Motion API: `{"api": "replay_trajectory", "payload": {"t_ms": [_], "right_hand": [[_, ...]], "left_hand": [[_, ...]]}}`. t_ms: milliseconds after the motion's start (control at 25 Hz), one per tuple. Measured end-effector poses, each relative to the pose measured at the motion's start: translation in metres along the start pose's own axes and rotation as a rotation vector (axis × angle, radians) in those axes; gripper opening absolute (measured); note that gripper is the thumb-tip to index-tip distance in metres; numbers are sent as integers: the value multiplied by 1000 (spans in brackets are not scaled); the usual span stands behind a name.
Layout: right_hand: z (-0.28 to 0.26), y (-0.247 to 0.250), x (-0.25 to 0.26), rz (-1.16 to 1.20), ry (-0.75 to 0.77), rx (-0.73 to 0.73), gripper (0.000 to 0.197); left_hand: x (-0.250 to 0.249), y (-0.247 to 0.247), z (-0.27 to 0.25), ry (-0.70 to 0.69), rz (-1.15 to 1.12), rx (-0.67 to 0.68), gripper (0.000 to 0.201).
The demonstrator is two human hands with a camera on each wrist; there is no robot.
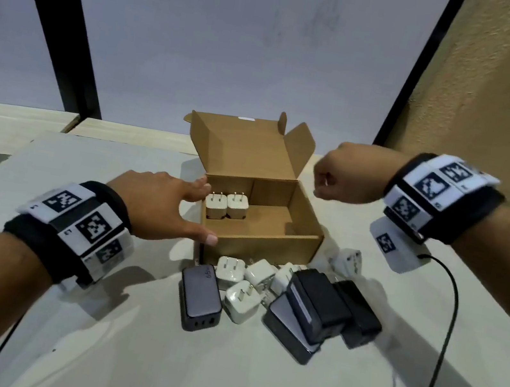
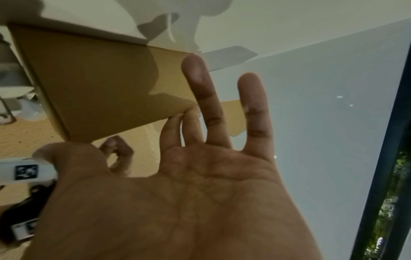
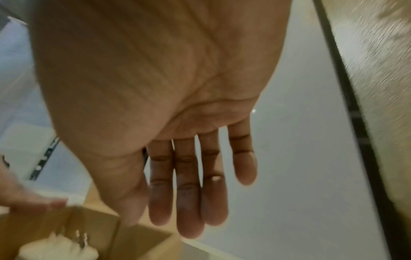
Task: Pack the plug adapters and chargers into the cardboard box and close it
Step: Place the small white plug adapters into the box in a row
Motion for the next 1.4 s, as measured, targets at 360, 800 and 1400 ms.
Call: {"api": "replay_trajectory", "payload": {"t_ms": [360,800,1400], "right_hand": [[-57,-81,-4,178,-76,224,53],[-49,-24,-28,243,-154,-28,41],[64,-23,50,235,-62,82,35]], "left_hand": [[-5,4,-5,49,-5,22,101],[-2,4,-1,59,-85,61,128],[2,-9,11,9,-203,54,109]]}}
Point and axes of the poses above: each hand's wrist, its own z-axis towards the middle knuckle, its own y-axis out of the back of the hand, x = y × z, the point moved 5 cm from there along z, towards the middle knuckle, and after that the axes turned 2 degrees about -x, right-handed, at the moved point
